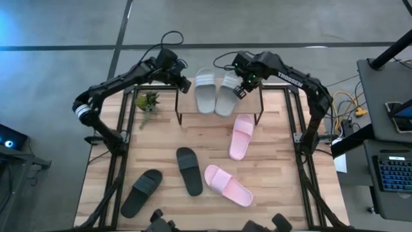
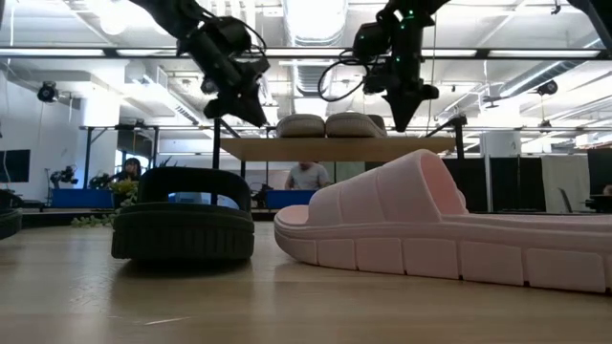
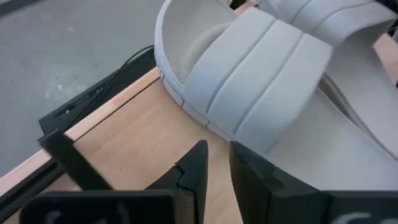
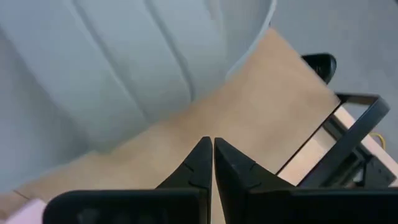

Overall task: Pick and place slides into the shelf
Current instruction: Put the gray slide on the shelf

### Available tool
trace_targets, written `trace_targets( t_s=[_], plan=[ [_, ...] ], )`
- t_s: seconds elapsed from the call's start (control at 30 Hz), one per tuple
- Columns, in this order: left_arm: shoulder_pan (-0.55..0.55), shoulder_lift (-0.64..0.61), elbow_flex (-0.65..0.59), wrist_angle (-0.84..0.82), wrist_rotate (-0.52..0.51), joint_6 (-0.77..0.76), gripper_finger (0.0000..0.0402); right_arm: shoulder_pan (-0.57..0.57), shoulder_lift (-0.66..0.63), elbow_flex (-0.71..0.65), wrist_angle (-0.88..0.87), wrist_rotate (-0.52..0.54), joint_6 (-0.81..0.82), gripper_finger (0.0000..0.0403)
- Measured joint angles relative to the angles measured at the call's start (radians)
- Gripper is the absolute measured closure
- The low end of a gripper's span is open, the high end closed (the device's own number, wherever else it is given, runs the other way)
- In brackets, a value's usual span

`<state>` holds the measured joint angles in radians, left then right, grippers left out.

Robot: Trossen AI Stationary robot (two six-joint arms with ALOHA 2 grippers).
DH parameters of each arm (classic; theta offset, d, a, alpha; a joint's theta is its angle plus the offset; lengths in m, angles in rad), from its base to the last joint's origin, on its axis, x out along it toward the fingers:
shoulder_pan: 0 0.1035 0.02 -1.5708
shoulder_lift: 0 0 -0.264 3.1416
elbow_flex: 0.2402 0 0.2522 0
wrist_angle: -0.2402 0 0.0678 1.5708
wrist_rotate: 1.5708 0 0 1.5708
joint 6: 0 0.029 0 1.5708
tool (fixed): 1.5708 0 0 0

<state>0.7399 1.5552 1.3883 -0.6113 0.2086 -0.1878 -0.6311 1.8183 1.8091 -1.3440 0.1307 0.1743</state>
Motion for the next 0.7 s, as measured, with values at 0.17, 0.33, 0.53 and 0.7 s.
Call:
trace_targets(
  t_s=[0.17, 0.33, 0.53, 0.7],
  plan=[
    [0.000, 0.023, 0.018, 0.001, 0.001, 0.018, 0.0350, -0.014, 0.000, -0.002, 0.050, -0.007, -0.043, 0.0394],
    [0.000, 0.029, 0.019, 0.008, 0.001, 0.018, 0.0350, -0.020, 0.028, -0.004, 0.078, -0.051, -0.069, 0.0394],
    [0.000, 0.029, 0.014, 0.015, 0.001, 0.018, 0.0350, -0.020, 0.073, -0.006, 0.122, -0.059, -0.097, 0.0394],
    [0.000, 0.029, 0.014, 0.016, 0.001, 0.014, 0.0350, -0.020, 0.073, 0.008, 0.173, -0.060, -0.097, 0.0394]
  ],
)
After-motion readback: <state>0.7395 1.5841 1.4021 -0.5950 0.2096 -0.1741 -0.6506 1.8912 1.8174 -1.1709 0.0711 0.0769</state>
